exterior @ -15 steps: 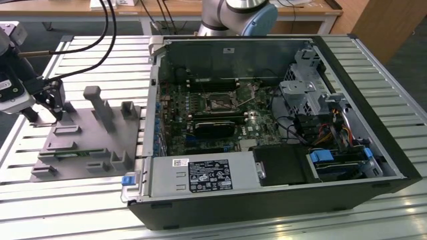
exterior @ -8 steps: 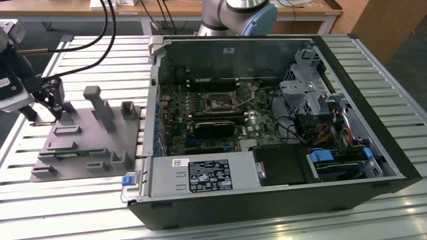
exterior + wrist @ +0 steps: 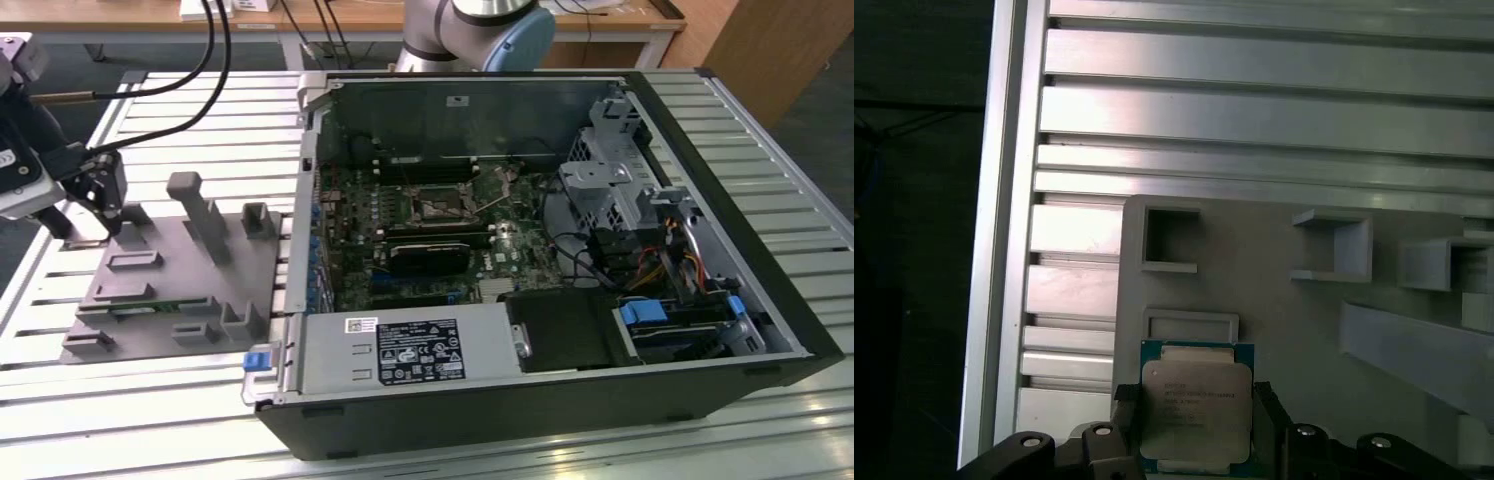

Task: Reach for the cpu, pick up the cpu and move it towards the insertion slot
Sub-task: 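Pick up the cpu and move it towards the insertion slot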

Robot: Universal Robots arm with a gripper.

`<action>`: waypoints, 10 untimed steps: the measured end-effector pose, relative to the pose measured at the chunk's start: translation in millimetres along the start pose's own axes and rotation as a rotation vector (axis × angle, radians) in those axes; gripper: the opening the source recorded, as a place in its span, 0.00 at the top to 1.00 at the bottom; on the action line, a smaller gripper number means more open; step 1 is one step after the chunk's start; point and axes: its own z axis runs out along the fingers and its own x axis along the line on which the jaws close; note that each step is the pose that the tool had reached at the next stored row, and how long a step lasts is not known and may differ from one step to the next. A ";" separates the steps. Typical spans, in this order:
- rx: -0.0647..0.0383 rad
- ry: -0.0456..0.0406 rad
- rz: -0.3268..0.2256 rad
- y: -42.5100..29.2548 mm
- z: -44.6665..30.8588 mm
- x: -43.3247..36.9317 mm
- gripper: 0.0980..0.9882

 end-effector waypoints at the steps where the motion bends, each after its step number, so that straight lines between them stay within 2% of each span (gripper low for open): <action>1: 0.000 0.0001 0.000 0.3 -0.7 0.0 0.51; 5: 0.000 0.0001 0.000 1.5 -3.1 0.0 0.51; 10: 0.000 0.0000 0.000 2.7 -9.6 0.0 0.51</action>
